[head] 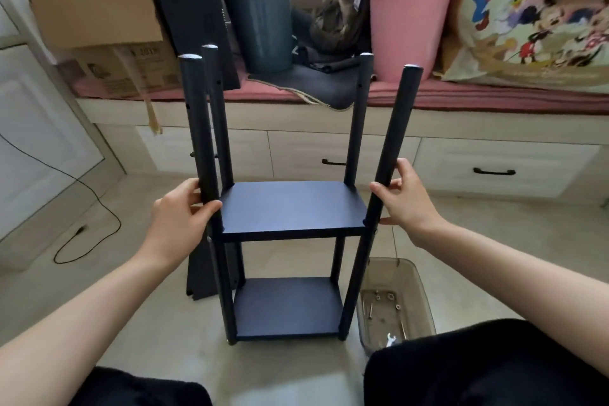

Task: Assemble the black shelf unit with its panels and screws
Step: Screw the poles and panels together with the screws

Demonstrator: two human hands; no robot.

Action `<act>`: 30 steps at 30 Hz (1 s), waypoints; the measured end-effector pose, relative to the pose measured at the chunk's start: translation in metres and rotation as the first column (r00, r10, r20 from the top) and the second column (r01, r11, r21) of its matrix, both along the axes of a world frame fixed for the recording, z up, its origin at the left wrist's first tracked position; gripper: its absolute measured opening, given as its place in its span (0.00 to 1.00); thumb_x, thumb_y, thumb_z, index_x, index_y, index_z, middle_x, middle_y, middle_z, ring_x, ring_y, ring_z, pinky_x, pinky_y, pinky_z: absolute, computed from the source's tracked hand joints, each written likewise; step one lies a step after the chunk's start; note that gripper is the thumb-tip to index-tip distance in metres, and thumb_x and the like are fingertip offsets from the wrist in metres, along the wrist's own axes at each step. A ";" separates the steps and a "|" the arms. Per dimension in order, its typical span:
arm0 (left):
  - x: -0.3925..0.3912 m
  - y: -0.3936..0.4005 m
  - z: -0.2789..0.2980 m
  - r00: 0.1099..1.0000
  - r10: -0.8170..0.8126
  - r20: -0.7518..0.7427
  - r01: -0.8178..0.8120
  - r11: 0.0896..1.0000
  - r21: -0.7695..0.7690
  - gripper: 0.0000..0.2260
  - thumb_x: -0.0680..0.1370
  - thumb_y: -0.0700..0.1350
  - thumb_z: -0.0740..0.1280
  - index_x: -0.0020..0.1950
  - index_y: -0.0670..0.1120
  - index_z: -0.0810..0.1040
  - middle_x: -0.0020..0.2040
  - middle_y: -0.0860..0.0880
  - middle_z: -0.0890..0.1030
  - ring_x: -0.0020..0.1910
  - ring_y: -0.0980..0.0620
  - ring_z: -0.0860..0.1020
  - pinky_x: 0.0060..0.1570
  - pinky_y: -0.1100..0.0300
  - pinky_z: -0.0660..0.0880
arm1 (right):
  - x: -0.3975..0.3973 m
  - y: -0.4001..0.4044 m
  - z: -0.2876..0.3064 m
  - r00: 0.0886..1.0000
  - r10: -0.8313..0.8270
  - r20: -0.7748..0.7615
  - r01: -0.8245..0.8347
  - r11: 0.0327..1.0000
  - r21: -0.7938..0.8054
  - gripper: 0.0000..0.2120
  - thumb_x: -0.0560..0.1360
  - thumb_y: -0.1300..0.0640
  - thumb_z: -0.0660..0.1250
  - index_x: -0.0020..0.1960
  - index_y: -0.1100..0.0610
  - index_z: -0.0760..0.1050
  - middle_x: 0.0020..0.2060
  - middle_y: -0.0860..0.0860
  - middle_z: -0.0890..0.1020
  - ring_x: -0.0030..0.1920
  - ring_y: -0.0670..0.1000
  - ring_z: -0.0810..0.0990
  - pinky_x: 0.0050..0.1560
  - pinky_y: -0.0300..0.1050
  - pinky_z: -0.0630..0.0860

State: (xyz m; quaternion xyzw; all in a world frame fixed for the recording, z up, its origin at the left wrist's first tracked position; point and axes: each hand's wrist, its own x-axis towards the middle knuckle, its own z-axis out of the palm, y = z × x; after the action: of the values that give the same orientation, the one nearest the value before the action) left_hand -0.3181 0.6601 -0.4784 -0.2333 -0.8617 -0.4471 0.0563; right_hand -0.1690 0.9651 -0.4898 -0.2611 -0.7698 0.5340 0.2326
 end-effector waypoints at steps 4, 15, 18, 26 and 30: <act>-0.006 0.015 -0.003 0.999 0.011 0.042 -0.012 1.000 0.023 0.10 0.77 0.36 0.72 0.56 0.46 0.79 0.49 0.47 0.84 0.51 0.46 0.83 0.59 0.43 0.79 | 0.005 0.004 -0.003 1.000 -0.008 -0.018 0.009 1.000 0.023 0.11 0.79 0.59 0.67 0.58 0.51 0.68 0.44 0.57 0.78 0.47 0.59 0.81 0.39 0.63 0.83; -0.015 0.032 -0.016 0.996 0.028 0.084 -0.024 0.998 -0.052 0.07 0.77 0.37 0.72 0.53 0.43 0.78 0.49 0.47 0.83 0.51 0.46 0.82 0.56 0.45 0.80 | 0.001 0.015 -0.011 0.998 -0.015 -0.053 0.019 0.996 0.082 0.13 0.79 0.60 0.68 0.60 0.52 0.69 0.44 0.51 0.79 0.47 0.57 0.83 0.46 0.61 0.82; -0.018 0.029 -0.019 0.995 0.034 0.098 -0.028 0.997 -0.067 0.08 0.77 0.38 0.73 0.54 0.43 0.78 0.49 0.47 0.83 0.49 0.47 0.83 0.55 0.45 0.80 | -0.001 0.014 -0.014 0.998 0.000 -0.055 0.005 0.996 0.084 0.14 0.79 0.60 0.68 0.61 0.50 0.68 0.45 0.50 0.79 0.48 0.56 0.83 0.44 0.60 0.83; -0.018 0.025 -0.021 0.995 0.028 0.090 -0.019 0.995 -0.101 0.10 0.76 0.38 0.73 0.55 0.44 0.76 0.50 0.47 0.83 0.49 0.49 0.83 0.46 0.61 0.77 | -0.001 0.012 -0.015 0.999 -0.014 -0.048 0.018 0.996 0.086 0.15 0.79 0.60 0.67 0.63 0.50 0.69 0.47 0.50 0.79 0.48 0.55 0.82 0.46 0.60 0.83; -0.018 0.022 -0.019 0.992 0.006 0.122 0.010 0.992 -0.125 0.12 0.76 0.38 0.74 0.56 0.45 0.76 0.50 0.48 0.83 0.50 0.48 0.82 0.51 0.51 0.80 | 0.001 0.010 -0.014 1.000 -0.019 -0.011 0.020 0.993 0.115 0.13 0.79 0.60 0.67 0.61 0.53 0.68 0.45 0.50 0.79 0.48 0.55 0.82 0.47 0.59 0.82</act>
State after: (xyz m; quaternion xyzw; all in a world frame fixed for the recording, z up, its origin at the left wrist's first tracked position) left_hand -0.3363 0.6818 -0.4978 -0.2095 -0.8897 -0.4055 -0.0119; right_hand -0.1682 0.9752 -0.5043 -0.2520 -0.7955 0.4880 0.2562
